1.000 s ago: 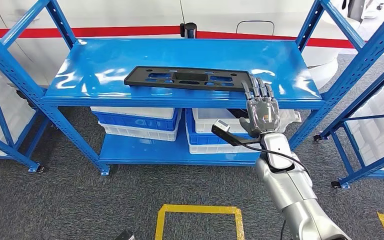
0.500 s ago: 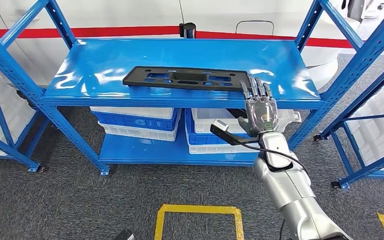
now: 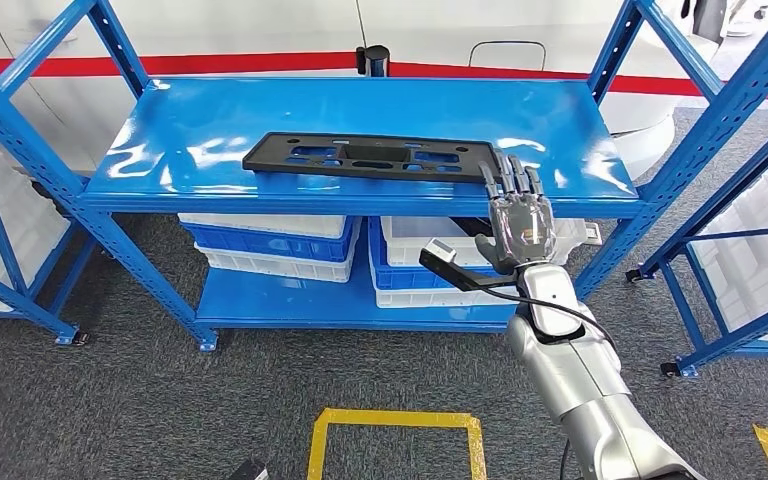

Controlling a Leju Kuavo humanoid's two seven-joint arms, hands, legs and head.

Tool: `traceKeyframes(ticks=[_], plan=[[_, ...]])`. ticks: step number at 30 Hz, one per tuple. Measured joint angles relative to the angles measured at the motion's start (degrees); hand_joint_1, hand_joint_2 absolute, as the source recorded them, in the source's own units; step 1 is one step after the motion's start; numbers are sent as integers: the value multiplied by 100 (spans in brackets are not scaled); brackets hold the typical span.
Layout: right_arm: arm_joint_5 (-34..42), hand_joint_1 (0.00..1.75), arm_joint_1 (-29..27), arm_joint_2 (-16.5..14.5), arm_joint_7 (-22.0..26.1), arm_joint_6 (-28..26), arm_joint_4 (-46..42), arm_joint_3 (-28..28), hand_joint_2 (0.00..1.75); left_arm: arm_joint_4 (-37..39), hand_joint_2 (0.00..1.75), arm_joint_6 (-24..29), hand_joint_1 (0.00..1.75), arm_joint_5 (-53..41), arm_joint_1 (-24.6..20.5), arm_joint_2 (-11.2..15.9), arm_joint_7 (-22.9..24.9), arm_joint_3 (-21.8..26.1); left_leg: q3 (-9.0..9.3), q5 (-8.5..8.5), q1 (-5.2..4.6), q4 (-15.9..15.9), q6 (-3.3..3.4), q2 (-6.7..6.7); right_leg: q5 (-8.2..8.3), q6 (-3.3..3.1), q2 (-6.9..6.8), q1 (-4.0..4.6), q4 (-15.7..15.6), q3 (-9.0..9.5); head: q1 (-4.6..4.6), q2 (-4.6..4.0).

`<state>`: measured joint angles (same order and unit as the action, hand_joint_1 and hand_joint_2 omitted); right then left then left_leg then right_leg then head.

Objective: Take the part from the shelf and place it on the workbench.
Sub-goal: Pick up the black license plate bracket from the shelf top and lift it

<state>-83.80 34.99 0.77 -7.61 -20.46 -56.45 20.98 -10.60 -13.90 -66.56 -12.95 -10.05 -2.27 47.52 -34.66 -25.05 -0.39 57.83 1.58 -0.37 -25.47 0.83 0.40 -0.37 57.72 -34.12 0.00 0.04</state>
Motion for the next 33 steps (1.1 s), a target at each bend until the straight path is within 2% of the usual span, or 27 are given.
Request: traceKeyframes(ticks=[6, 7, 10, 11, 25, 33], plan=[[-4, 0, -3, 4, -16, -6, 7, 2, 175, 0, 0, 7, 0, 1, 0, 1, 27, 0, 0, 0, 0, 0, 0, 6, 0, 0, 0, 0, 0, -1, 0, 0], [-4, 0, -2, 3, -16, -8, 9, 3, 175, 0, 0, 13, 0, 1, -1, 3, 44, 0, 0, -2, -5, 0, 11, 5, 9, 13, 0, -18, -16, 8, -2, 0], [-4, 0, -1, 3, -15, -31, 20, 4, 175, 0, 0, 77, 0, 3, -1, 6, 86, 1, 15, 22, -8, -42, 23, 6, 23, 28, 0, -1, -50, 32, 10, 0], [-4, 0, -4, 4, -15, -44, 26, 4, 175, 0, 0, 109, 0, 5, 1, 5, 100, 1, 22, 31, -6, -54, 15, 8, 20, 22, 0, 22, -46, 29, 16, 0], [26, 0, 26, 3, 6, -82, 147, 9, 175, 0, 0, 266, 0, 193, 16, 11, 390, 104, 21, 28, -13, -52, 14, 6, 20, 25, -1, 0, -47, 23, 16, 0], [31, 0, 67, -1, 17, -85, 208, 11, 175, 0, 0, 269, 0, 208, 26, 15, 399, 163, 21, 28, -7, -52, 14, 7, 20, 24, -1, 1, -47, 23, 16, 0]])
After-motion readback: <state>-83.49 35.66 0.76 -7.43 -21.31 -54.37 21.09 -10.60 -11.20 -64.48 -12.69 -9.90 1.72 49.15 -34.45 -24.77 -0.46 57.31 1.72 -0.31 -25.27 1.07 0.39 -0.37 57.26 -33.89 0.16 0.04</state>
